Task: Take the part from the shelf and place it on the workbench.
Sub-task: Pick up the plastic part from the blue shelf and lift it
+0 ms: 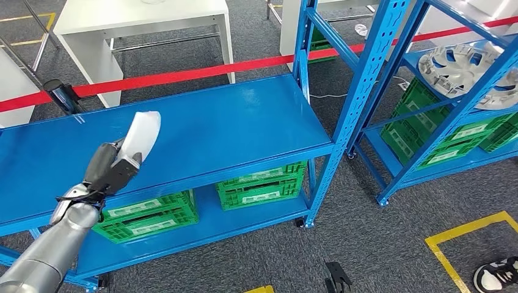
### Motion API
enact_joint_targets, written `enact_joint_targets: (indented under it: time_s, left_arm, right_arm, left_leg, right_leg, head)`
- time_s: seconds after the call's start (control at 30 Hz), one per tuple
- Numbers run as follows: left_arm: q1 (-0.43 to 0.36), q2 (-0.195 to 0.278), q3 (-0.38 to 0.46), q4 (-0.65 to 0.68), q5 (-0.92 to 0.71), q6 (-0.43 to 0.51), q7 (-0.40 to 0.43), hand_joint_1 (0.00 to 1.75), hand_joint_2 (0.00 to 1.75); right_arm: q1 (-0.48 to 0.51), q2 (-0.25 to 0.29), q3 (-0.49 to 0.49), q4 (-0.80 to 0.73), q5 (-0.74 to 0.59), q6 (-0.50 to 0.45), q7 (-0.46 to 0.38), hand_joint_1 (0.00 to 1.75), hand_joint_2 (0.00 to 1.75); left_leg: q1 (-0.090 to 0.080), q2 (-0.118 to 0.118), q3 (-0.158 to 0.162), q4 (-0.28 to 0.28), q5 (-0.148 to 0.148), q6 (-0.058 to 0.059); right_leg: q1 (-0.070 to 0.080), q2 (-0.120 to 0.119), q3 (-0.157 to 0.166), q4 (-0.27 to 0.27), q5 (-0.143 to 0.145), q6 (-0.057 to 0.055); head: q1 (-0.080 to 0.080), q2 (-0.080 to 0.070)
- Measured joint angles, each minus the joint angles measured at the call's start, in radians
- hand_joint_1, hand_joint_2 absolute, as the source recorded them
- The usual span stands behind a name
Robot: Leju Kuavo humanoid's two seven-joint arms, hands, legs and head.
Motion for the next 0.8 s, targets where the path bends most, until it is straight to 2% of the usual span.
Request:
enact_joint_targets:
  time_s: [0.1,0.2,0.3,0.43,0.53,0.67,0.73,0.8]
  left_arm:
    - [0.059,0.007,0.076,-0.213,0.132,-0.064,0.019,1.75,1.75]
    - [0.122,0.028,0.119,-0.424,0.112,-0.022,0.051,1.75,1.75]
    - [0.183,0.049,0.140,-0.599,0.088,0.006,0.049,1.75,1.75]
    - [0.290,0.054,0.153,-0.835,0.142,-0.038,0.049,1.75,1.75]
    - [0.351,0.054,0.152,-0.970,0.178,-0.088,0.064,1.75,1.75]
    - [0.382,0.055,0.153,-1.067,0.189,-0.099,0.069,1.75,1.75]
    - [0.388,0.056,0.153,-1.091,0.190,-0.102,0.070,1.75,1.75]
    - [0.396,0.056,0.153,-1.105,0.190,-0.103,0.071,1.75,1.75]
  right_arm:
    - [0.002,0.000,-0.007,0.000,0.003,0.002,-0.007,0.00,0.00]
    - [0.004,0.000,-0.011,0.000,0.007,0.003,-0.009,0.00,0.00]
    - [0.005,0.000,-0.012,0.000,0.008,0.002,-0.008,0.00,0.00]
    - [0.004,0.000,-0.018,0.000,0.009,0.001,-0.005,0.00,0.00]
    - [0.004,0.000,-0.025,0.000,0.009,0.003,-0.007,0.00,0.00]
    - [0.006,0.001,-0.029,0.000,0.009,0.003,-0.007,0.00,0.00]
    - [0.006,0.000,-0.029,0.000,0.009,0.003,-0.007,0.00,0.00]
    - [0.004,0.000,-0.029,0.000,0.009,0.003,-0.007,0.00,0.00]
  left_leg:
    - [0.000,0.000,0.000,0.000,0.000,0.000]
    - [0.000,0.002,0.000,0.000,-0.002,0.001]
    - [-0.001,0.002,0.000,0.000,-0.002,0.002]
    - [-0.002,-0.001,0.000,0.002,-0.005,0.007]
    - [-0.005,-0.001,0.000,0.004,-0.008,0.012]
    - [-0.005,0.002,0.005,-0.005,-0.004,0.025]
    - [0.002,0.007,0.015,-0.021,0.003,0.032]
    - [0.005,0.012,0.019,-0.025,0.005,0.035]
  right_leg:
    - [0.000,0.000,0.000,0.000,0.000,0.000]
    - [0.000,0.003,0.000,0.000,0.000,0.000]
    - [-0.001,0.001,0.000,-0.001,-0.001,0.001]
    - [-0.003,-0.001,0.001,-0.001,-0.003,0.005]
    - [-0.005,0.000,0.002,-0.001,-0.004,0.009]
    - [-0.006,-0.002,0.005,-0.003,-0.006,0.021]
    - [-0.003,-0.013,-0.011,0.038,-0.036,0.029]
    - [-0.004,-0.025,-0.060,0.148,-0.098,0.034]
  head:
    - [0.000,0.000]
    - [0.000,0.000]
    - [0.000,0.000]
    - [0.000,0.000]
    - [0.000,0.000]
    - [0.000,0.000]
    - [0.002,0.000]
    - [0.004,0.000]
